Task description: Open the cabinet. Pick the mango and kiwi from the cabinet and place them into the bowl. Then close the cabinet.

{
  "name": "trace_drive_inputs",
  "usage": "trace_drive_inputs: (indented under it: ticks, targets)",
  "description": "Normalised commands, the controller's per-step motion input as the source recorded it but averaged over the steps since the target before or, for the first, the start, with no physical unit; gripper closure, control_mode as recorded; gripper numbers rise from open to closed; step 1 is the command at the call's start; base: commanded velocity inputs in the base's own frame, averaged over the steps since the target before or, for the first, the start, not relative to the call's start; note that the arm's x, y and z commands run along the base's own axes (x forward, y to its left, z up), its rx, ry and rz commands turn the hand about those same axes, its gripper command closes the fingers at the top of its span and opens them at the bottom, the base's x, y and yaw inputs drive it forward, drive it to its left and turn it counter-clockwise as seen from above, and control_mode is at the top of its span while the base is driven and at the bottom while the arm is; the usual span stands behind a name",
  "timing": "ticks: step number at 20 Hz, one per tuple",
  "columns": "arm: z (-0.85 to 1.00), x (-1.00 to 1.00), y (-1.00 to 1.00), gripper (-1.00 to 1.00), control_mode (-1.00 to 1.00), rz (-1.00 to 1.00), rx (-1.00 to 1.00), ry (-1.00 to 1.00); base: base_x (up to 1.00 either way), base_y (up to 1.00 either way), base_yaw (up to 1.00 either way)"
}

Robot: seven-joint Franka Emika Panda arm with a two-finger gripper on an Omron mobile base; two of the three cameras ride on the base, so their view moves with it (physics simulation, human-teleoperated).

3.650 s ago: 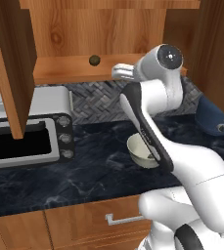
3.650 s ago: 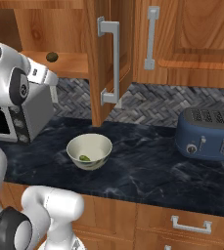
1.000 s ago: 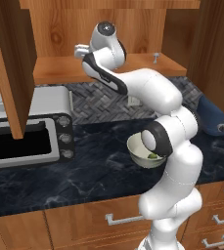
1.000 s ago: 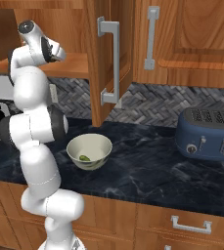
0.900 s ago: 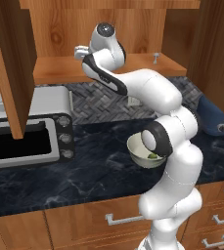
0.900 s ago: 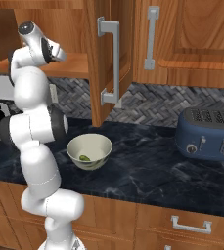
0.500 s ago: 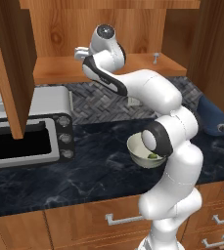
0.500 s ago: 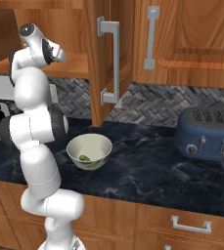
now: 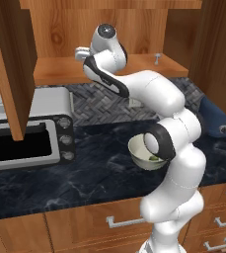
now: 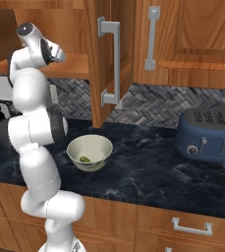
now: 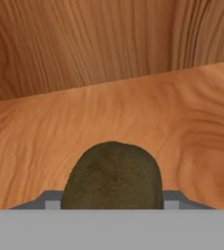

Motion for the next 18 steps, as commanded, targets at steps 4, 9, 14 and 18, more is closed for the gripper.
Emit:
trace_drive_inputs:
  ticks: [4,9,14,18]
  targets:
    - [0.14,-0.74,0.0,1.0,-1.0,0.0,0.0,-0.06,0.0,0.0,0.0]
    - [0.0,-0.99,0.0,1.0,-1.0,0.0,0.0,-0.08,0.0,0.0,0.0]
    - [0.16,-1.0,-0.03,1.0,-1.0,-0.05,0.01,-0.02,0.0,0.0,0.0]
    - [0.55,-1.0,-0.02,1.0,-1.0,-0.14,0.01,0.0,0.0,0.0,0.0]
